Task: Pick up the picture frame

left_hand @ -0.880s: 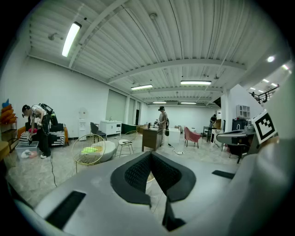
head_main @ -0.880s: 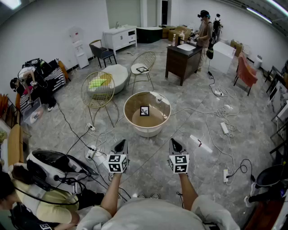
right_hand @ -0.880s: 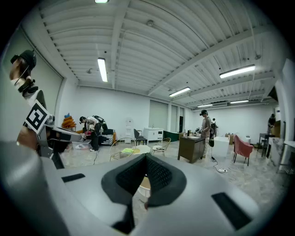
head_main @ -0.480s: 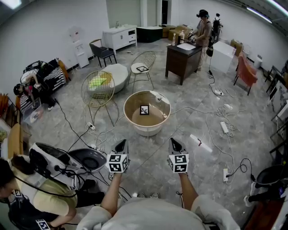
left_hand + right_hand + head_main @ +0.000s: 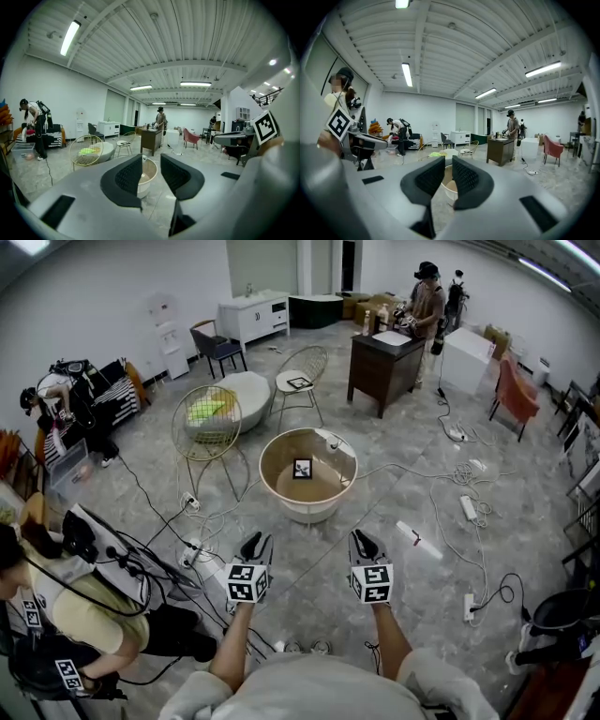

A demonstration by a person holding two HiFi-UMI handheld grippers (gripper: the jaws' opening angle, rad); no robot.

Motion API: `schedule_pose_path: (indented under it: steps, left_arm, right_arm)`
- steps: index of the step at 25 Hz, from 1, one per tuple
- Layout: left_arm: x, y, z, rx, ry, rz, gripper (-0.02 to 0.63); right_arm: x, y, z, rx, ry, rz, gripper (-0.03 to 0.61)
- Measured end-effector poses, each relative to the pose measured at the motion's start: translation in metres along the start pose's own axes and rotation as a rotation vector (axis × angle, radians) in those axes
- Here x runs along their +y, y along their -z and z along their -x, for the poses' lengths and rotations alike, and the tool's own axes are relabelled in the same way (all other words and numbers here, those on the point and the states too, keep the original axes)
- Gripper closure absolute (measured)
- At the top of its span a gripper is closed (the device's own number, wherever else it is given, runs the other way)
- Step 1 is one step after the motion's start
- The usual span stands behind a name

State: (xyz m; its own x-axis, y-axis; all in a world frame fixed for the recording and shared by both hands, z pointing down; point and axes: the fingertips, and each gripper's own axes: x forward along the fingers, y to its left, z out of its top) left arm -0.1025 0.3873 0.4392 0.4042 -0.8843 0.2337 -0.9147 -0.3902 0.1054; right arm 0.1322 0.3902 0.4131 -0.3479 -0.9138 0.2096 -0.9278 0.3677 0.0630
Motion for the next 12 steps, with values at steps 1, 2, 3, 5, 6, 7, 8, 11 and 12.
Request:
schedule_pose_path:
  steps: [1, 2, 3, 5, 6, 7, 8, 11, 12]
  left_arm:
    - [-0.002, 0.001, -0.001, 0.002, 0.008, 0.006, 0.483]
    - [-0.004, 0.002, -0.002, 0.004, 0.014, 0.011, 0.447]
    - [-0.006, 0.004, -0.003, 0.006, 0.020, 0.013, 0.421]
    - [-0.009, 0.004, -0.004, 0.009, 0.027, 0.012, 0.404]
    - [-0.009, 0.004, -0.006, 0.010, 0.029, 0.012, 0.400]
    - [-0.010, 0.003, -0.007, 0.010, 0.030, 0.012, 0.400]
    - [-0.011, 0.003, -0.008, 0.011, 0.030, 0.013, 0.400]
    - [-0.012, 0.004, -0.013, 0.016, 0.030, 0.010, 0.400]
    - [-0.012, 0.005, -0.016, 0.018, 0.030, 0.008, 0.402]
  right_arm:
    - [0.002, 0.001, -0.001, 0.001, -0.021, -0.009, 0.508]
    - [0.004, 0.002, -0.001, 0.002, -0.040, -0.017, 0.463]
    - [0.005, 0.003, -0.002, 0.003, -0.054, -0.019, 0.421]
    - [0.008, 0.005, -0.004, 0.010, -0.071, -0.012, 0.355]
    - [0.008, 0.005, -0.005, 0.013, -0.075, -0.007, 0.347]
    - [0.008, 0.004, -0.006, 0.015, -0.077, -0.004, 0.345]
    - [0.008, 0.004, -0.007, 0.016, -0.077, -0.003, 0.345]
    - [0.004, 0.005, -0.012, 0.014, -0.076, 0.000, 0.350]
    - [0.003, 0.005, -0.014, 0.014, -0.075, 0.001, 0.351]
